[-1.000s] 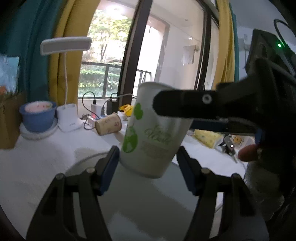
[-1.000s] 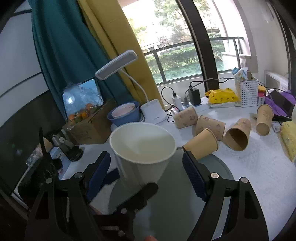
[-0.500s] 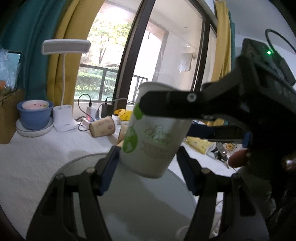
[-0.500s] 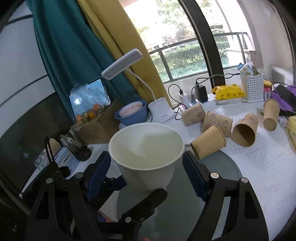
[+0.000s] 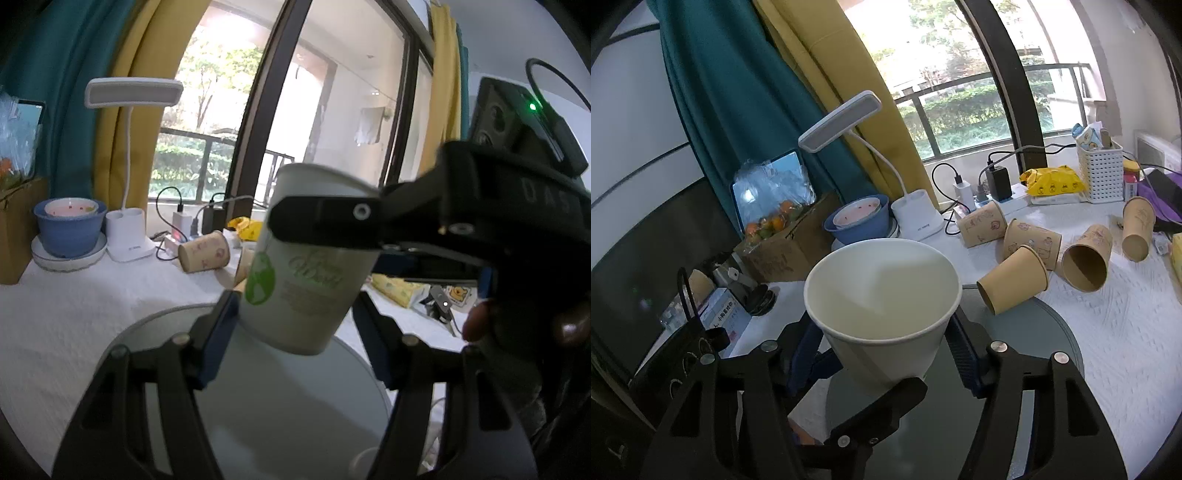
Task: Flip cup upright
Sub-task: 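Rotate the held white cup rim up with the left gripper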
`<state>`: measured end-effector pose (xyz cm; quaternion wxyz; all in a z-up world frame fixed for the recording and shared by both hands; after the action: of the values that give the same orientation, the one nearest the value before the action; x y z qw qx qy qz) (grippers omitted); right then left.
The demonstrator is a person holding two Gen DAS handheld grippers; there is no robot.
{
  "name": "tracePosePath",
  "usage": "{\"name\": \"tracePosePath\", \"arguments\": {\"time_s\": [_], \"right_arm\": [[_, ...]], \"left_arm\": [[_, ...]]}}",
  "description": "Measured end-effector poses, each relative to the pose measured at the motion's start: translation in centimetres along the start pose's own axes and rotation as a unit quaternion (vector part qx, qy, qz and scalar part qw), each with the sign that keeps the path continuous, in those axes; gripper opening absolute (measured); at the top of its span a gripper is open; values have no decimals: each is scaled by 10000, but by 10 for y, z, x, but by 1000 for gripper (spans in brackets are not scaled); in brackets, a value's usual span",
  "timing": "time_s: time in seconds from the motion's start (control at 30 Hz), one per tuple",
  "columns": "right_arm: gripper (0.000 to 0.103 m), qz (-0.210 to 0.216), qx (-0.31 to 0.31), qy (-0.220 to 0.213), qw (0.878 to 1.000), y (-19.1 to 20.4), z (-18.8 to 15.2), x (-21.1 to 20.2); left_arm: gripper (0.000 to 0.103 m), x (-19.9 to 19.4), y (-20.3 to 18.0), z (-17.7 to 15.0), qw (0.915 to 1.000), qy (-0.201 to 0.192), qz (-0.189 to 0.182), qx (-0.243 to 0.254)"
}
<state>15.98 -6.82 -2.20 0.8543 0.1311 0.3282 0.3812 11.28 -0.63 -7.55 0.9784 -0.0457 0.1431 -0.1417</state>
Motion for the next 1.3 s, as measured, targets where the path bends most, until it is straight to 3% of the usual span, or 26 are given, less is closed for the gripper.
{"name": "tracePosePath", "arguments": {"time_s": [0.17,0.23,0.37,0.77,1.03,1.3], "right_arm": [[67,-18,10,8,10000,-1,0,1],[67,-36,2,2,10000,-2,0,1],[67,-102,-43,-39,9999,-1,1,0],[67,-483,-404,-277,9976,3,1,5],[67,-886,-899,-308,9915,-1,-14,17],[67,-1067,-1036,-98,9888,-19,-45,36]], "left_arm": [[67,3,-2,-3,10000,92,27,11],[77,7,-2,-6,9998,196,53,41],[85,3,-2,-8,9997,240,47,31],[85,-34,31,-33,9939,739,818,-51],[85,-50,64,-41,9868,745,1375,-427],[85,-58,83,-37,9822,596,1689,-567]]}}
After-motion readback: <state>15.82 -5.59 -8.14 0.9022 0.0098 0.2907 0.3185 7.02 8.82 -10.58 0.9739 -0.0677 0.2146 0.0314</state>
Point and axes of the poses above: each gripper's, at about its wrist camera, not at the fingertips, and x roughly the way its jaws point, y to its left, z to its top, the point moved 6 cm from there along x, roughly the way its jaws point, and after that the axes turned 7 degrees about x, right-handed, at the moved point
